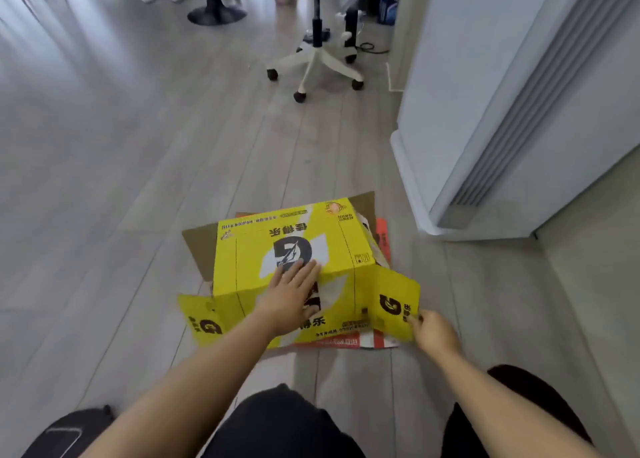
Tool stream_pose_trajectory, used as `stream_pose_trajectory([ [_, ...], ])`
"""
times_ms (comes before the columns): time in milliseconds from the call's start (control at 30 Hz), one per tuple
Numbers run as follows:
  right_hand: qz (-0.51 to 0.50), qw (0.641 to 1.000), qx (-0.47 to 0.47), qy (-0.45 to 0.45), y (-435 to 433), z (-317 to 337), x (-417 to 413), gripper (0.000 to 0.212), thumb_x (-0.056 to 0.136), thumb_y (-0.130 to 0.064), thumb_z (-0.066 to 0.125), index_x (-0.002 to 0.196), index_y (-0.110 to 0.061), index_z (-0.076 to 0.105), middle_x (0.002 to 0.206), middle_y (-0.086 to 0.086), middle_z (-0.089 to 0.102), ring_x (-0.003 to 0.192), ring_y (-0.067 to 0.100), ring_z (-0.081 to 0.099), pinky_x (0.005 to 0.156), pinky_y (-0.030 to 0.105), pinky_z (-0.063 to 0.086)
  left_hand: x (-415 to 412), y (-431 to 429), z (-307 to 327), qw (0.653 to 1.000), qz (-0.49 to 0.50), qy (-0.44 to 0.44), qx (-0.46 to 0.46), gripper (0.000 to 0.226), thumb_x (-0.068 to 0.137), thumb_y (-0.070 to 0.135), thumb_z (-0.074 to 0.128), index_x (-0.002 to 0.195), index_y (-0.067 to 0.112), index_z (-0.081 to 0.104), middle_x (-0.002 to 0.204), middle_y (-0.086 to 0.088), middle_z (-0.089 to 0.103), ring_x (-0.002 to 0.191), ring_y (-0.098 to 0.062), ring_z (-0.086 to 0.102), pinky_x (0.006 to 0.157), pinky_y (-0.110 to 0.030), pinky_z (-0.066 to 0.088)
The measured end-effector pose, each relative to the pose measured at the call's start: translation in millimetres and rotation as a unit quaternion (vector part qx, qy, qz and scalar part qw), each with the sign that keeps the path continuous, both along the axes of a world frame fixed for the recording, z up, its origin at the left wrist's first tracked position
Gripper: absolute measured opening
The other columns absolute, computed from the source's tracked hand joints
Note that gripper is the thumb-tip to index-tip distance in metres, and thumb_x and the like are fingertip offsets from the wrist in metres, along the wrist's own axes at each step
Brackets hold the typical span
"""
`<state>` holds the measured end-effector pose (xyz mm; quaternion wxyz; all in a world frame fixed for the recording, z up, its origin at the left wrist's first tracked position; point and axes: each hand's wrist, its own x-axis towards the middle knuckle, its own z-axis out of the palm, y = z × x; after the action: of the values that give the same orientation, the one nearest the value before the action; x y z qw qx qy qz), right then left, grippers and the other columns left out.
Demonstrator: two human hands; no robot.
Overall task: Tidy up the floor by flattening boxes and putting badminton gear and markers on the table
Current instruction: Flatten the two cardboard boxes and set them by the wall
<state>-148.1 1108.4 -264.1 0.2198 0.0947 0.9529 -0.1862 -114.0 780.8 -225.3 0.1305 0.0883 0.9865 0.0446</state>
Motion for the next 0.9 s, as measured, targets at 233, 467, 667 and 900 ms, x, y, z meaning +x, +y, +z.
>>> stream_pose_trajectory([
  [233,0.069,0.976,0.047,0.2,-55,33,-15,0.067,0.096,-0.033,0.053,0.154,-0.023,0.021,0.161,0.008,0.02,0.144,0.032,0.026,0.114,0.048,0.024,16,1,-21,0.999,-0.005,0.032,-0.001,0.066,0.103,0.053,0.022,0.157,0.029,-0.006,0.163,0.008,-0.018,0.148,-0.016,-0.025,0.121,-0.046,-0.007],
  [467,0.34,0.899,-0.004,0.276,-181,49,-8,0.048,0.1,-0.032,0.038,0.148,-0.026,0.035,0.161,0.001,0.022,0.15,0.019,0.012,0.121,0.045,0.01,56,-54,-11,0.97,0.235,0.042,0.044,0.063,0.1,0.055,0.002,0.158,0.031,0.003,0.166,0.002,-0.004,0.151,-0.021,-0.012,0.122,-0.044,-0.002],
  [667,0.508,0.829,-0.008,0.235,-276,36,24,0.051,0.096,-0.047,0.035,0.142,-0.027,0.046,0.158,0.002,0.032,0.147,0.023,0.025,0.116,0.046,0.015,109,-108,-17,0.934,0.35,0.06,0.034,0.073,0.092,0.057,-0.003,0.157,0.029,0.014,0.157,0.005,0.033,0.143,-0.021,0.029,0.119,-0.049,0.015],
  [900,0.588,0.771,0.037,0.24,-325,2,42,0.066,0.092,-0.068,0.028,0.149,-0.034,0.035,0.163,0.002,0.018,0.151,0.024,0.007,0.118,0.054,0.011,156,-143,-52,0.911,0.404,0.08,0.016,0.044,0.103,0.049,0.019,0.101,0.034,0.06,0.094,0.011,0.066,0.097,-0.018,0.06,0.106,-0.046,0.031],
])
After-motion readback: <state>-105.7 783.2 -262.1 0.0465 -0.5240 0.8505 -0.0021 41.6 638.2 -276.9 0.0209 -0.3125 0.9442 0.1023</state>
